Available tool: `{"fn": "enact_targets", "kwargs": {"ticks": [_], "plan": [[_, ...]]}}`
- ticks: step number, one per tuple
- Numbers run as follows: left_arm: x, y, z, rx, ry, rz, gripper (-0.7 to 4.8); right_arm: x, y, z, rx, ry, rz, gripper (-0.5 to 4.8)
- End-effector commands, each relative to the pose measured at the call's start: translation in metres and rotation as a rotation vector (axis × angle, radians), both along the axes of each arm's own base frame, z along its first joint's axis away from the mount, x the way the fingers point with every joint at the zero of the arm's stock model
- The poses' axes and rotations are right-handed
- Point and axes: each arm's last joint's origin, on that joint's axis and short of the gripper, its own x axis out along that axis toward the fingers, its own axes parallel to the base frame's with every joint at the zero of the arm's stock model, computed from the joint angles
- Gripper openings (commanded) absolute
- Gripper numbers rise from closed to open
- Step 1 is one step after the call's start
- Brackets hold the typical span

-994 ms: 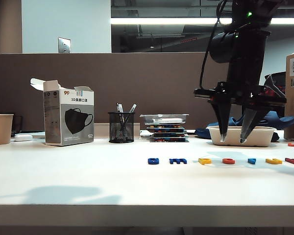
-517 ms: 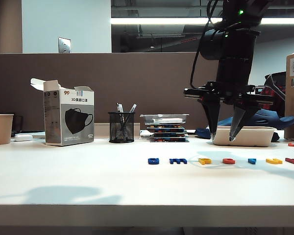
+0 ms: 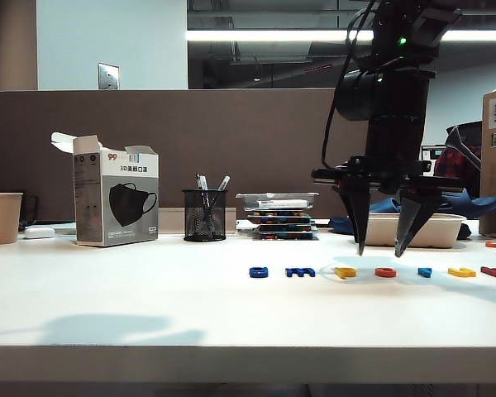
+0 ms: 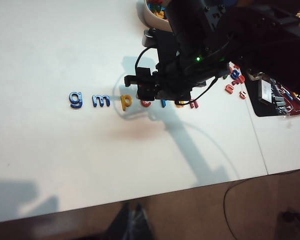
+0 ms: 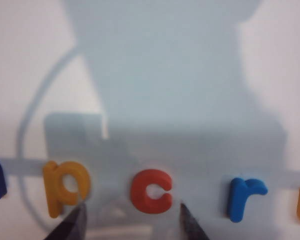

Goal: Select the appropriate letters from the row of letter magnets placed on the table to arrange into the word "cup".

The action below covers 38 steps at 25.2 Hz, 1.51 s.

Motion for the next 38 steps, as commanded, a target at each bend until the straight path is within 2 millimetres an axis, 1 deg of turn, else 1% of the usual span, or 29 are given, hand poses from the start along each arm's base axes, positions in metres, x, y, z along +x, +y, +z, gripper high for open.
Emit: {"fn": "enact_targets", "kwargs": {"ticks": [1,7,26,27,28,38], "plan": [[0.000,0.001,0.001,-0.001,-0.008,0.002,-0.05,0.002,0.001,-0.004,-0.004,0.001,0.008,2.34],[0.000,0.001,0.001,-0.001,-0.008,0.002,-0.05,-0.002,0.000,-0.018,-0.011,0.019,0.007,2.34],[0.000,0.001,0.001,-0.001,-0.008,0.002,-0.05,0.000,0.000,-0.018,-0.007,0.010,0.003,2.28],[0.000,0.001,0.001,-0.001,-0.008,0.002,-0.05,0.000,0.000,-0.018,-0.006,0.012,-0.002,2.06],[0.000,0.001,0.001,-0.001,-0.008,0.002,-0.05,0.000,0.000,-0.018,-0.006,0.012,-0.002,1.99],[0.000,0.001,0.001,-0.001,-0.008,0.002,-0.05,-0.002,-0.001,-0.019,-0.010,0.024,-0.002,1.98]]}}
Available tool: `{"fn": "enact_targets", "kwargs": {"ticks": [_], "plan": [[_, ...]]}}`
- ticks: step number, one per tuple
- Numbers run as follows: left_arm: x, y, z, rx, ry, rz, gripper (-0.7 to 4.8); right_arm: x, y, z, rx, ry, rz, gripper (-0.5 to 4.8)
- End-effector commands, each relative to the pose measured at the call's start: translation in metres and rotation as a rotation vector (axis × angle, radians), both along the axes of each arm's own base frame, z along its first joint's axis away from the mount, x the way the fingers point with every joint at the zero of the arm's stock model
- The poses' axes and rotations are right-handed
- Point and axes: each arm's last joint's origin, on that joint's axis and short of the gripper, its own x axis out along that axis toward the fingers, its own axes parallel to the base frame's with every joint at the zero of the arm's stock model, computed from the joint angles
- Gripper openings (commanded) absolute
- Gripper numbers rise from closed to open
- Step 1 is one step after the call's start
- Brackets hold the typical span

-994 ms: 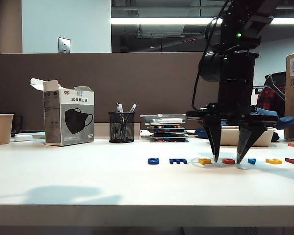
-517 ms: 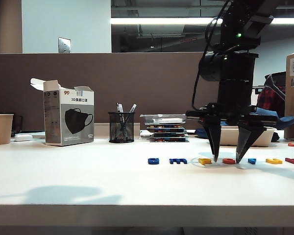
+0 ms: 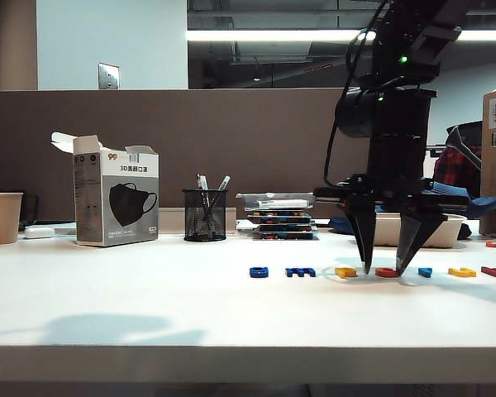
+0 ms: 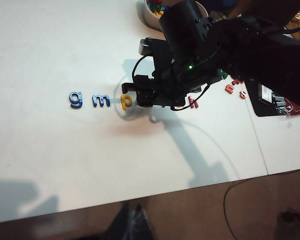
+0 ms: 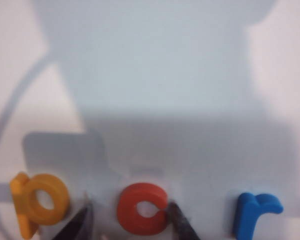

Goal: Select the appropriate letters from the row of letter magnets placed on the table to arrange into the word "cup".

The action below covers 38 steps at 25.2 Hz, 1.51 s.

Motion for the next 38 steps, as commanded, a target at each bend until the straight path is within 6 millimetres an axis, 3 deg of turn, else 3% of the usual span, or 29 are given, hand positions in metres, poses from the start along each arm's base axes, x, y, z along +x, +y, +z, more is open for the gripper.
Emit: {"fn": "enact_targets", "kwargs": {"ticks": [1,10,12,17,20,38], "plan": [[-0.0001,0.0008,0.0015,-0.001,-0.008,0.002,-0.05,-0.0009,0.0004,0.0007,-0.002,0.001,0.000,1.98],[-0.0002,0.0008,0.0015,-0.001,-0.008,0.002,-0.05,-0.0009,0.0004,0.0007,-0.004,-0.001,0.000,1.95],[-0.0002,0.0008,0.0015,-0.001,-0.008,0.002,-0.05,-0.0009,0.0004,0.0007,-0.004,0.000,0.000,1.65],[-0.0002,0.0008,0.0015,-0.001,-0.008,0.002,-0.05,-0.0011,0.0003,0.0007,-0.004,0.002,0.000,1.65],[-0.0001,0.0008,0.0015,-0.001,-0.008,0.002,-0.05,-0.0012,0.0003,0.0007,-0.005,0.002,0.000,1.37],[-0.0002,0.0008,0.0015,-0.001,-0.008,0.002,-0.05,-0.0011,0.0003,0.0007,-0.004,0.002,0.000,1.34]]}}
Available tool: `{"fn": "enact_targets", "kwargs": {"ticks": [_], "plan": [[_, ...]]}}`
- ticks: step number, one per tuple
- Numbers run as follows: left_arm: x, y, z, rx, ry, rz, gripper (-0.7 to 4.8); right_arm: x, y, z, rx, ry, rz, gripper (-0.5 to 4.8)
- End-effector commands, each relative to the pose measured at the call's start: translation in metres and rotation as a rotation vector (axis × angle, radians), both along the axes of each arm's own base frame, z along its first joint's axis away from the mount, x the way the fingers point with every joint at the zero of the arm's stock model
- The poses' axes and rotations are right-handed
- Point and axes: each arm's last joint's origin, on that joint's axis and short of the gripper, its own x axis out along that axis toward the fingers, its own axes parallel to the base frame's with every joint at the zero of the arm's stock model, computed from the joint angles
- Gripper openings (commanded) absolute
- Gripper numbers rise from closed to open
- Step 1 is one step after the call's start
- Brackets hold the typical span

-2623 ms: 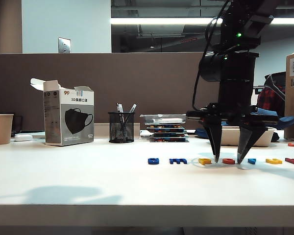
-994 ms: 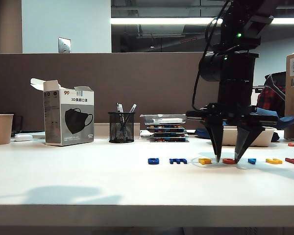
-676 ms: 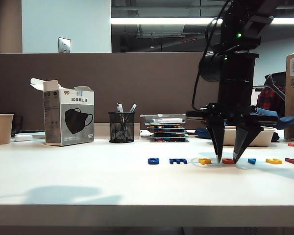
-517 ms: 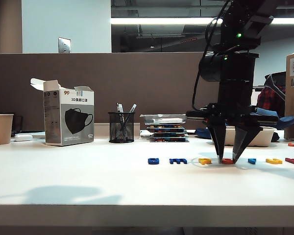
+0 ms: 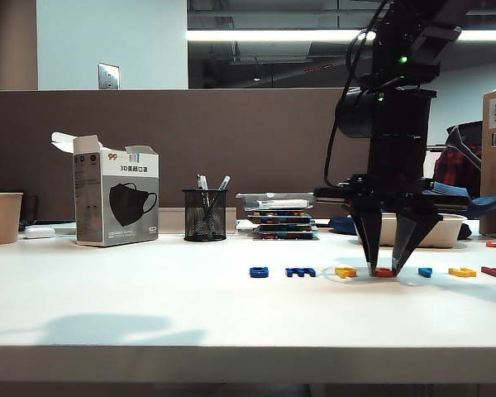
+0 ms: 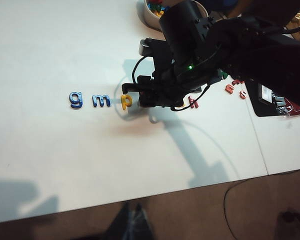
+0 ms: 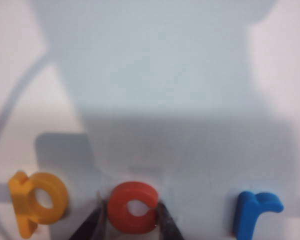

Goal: Select the appropriate letters from the row of letter magnets placed on the table to arrange into the word "cup".

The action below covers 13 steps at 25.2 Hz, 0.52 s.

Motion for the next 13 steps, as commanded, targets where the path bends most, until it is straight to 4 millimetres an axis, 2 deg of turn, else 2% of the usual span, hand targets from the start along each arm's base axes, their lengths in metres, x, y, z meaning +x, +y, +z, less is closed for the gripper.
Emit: {"fn": "enact_targets", "kwargs": {"ticks": [1,8,10,13], "plan": [[-0.0002,0.0008,0.0015,-0.001,-0.008,0.002,-0.05,-0.0007,0.0005,0.0008,-0.003,-0.002,0.000,1.34],[-0.0002,0.0008,0.0015,-0.001,-0.008,0.002,-0.05,-0.0007,0.0005,0.0008,-0.003,-0.002,0.000,1.33],[-0.0001,0.0008,0.0015,-0.001,-0.008,0.002,-0.05,-0.0007,0.0005,0.0008,-0.003,-0.002,0.001,1.07],[-0.0001,0.0008,0.0015,-0.001,-0.008,0.002,-0.05,-0.0008,0.0005,0.0008,-0.001,-0.001,0.000,1.06]]}}
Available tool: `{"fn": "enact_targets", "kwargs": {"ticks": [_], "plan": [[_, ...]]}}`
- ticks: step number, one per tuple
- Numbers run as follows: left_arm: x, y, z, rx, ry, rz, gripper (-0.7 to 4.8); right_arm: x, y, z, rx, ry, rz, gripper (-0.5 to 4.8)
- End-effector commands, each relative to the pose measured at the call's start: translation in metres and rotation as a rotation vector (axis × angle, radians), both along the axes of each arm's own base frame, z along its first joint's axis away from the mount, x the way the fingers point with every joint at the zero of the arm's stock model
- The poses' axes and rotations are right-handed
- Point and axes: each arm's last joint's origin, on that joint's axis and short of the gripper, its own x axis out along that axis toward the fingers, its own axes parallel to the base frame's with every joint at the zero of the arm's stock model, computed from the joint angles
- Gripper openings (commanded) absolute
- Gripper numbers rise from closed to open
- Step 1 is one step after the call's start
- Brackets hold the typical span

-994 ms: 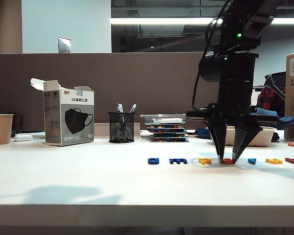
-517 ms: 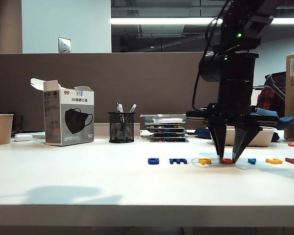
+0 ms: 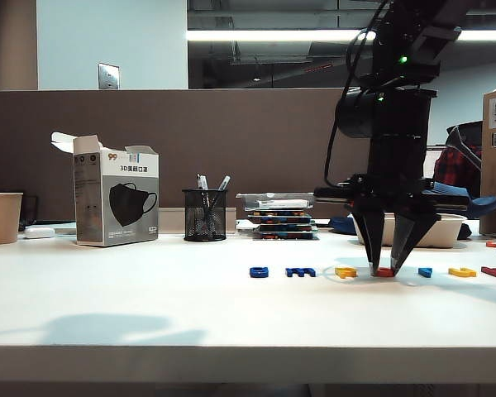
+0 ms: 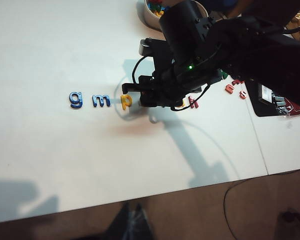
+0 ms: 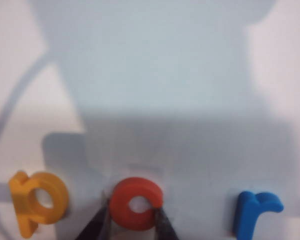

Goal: Select the appropriate letters from the row of letter magnets placed on the table to arrange into the word "cup".

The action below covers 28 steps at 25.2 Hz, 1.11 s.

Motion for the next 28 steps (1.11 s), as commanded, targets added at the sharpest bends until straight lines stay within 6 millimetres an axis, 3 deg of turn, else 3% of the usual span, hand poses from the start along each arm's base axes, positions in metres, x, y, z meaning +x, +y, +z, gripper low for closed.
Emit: {"fn": "enact_targets", "kwargs": {"ticks": [1,12,17,28], "plan": [[-0.0001,0.0008,0.0015,-0.001,-0.008,0.002,-0.05,-0.0007,0.0004,0.0008,-0.001,-0.001,0.001,1.07],[-0.0001,0.0008,0.0015,-0.001,-0.008,0.002,-0.05,-0.0008,0.0003,0.0008,-0.001,0.001,0.000,1.22],[-0.0002,0.0008,0.0015,-0.001,-0.008,0.002,-0.05,0.0000,0.0006,0.0019,0.003,-0.007,-0.006,1.72],[-0.0002,0.0008,0.0015,-0.001,-0.008,0.002,-0.05,0.0051,0.0025,0.0033,0.026,-0.057,-0.025,1.71]]}}
